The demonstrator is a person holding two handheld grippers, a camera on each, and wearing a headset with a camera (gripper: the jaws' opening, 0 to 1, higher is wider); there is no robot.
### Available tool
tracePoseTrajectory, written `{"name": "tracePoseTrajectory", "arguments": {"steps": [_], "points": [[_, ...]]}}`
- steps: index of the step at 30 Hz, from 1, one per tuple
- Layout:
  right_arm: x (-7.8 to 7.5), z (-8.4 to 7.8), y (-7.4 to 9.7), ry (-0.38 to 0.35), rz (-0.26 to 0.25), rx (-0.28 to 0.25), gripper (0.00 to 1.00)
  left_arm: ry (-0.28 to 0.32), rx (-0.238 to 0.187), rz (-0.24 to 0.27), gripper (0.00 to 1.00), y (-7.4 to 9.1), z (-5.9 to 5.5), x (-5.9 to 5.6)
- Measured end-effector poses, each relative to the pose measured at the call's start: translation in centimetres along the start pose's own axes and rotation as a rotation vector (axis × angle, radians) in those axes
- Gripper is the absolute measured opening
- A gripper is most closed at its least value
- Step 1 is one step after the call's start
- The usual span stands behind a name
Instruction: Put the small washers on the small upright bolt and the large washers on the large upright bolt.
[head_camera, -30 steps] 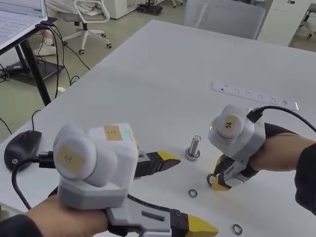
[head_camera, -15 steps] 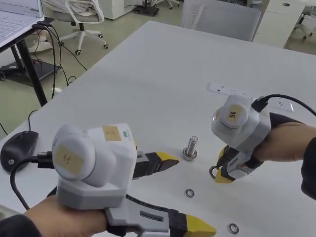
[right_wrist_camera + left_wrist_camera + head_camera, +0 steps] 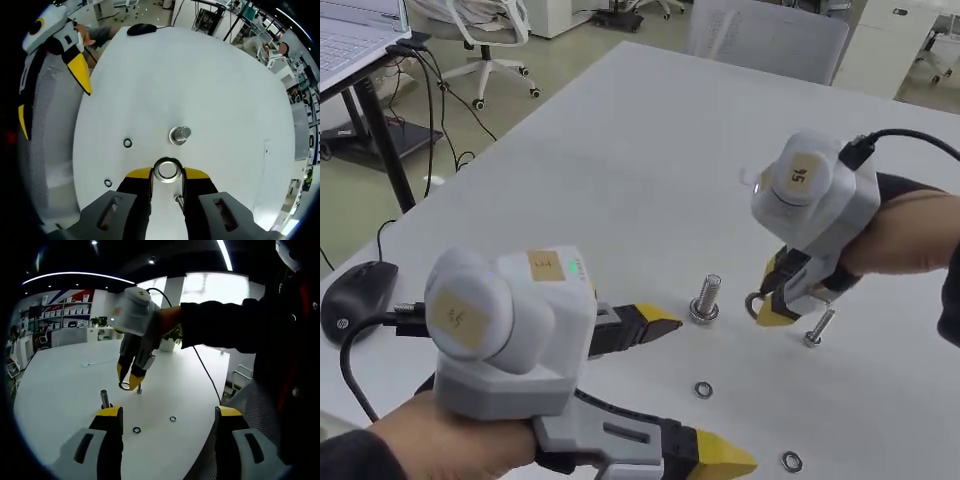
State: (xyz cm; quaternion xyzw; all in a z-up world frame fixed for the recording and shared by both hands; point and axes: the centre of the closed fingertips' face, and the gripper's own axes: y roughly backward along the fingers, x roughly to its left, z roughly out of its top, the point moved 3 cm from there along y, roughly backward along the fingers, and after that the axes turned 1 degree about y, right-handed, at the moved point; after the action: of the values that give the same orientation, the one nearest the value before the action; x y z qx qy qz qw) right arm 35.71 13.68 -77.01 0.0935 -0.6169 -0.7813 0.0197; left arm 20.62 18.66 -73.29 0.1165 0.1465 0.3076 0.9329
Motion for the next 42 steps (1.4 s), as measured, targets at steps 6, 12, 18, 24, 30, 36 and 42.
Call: {"name": "tracePoseTrajectory", "arguments": {"steps": [6,12,18,24,30,36,42], "points": [[-0.7,1.2,0.9,0.027,-0.012,-0.008,0.23,0.000,-0.003,0.005,0.75,0.0,0.0,0.0],[-1.2,2.7,1.4,0.064,-0.025,-0.014,0.23,0.001,-0.002,0.008,0.75,0.0,0.0,0.0],[-1.8,3.8,1.4,0.091,-0.026,-0.012,0.23,0.005,-0.004,0.016,0.75,0.1,0.0,0.1],[-2.0,4.4,0.4,0.114,-0.005,0.001,0.23,0.009,-0.003,0.023,0.75,0.2,0.0,0.3],[-2.1,4.4,-0.7,0.125,0.015,0.020,0.23,0.016,0.000,0.028,0.75,0.3,-0.2,0.4],[-2.0,4.5,-1.5,0.135,0.034,0.031,0.23,0.020,0.002,0.033,0.75,0.3,-0.3,0.5],[-2.1,4.5,-2.2,0.139,0.047,0.041,0.23,0.024,0.003,0.035,0.74,0.3,-0.5,0.5]]}}
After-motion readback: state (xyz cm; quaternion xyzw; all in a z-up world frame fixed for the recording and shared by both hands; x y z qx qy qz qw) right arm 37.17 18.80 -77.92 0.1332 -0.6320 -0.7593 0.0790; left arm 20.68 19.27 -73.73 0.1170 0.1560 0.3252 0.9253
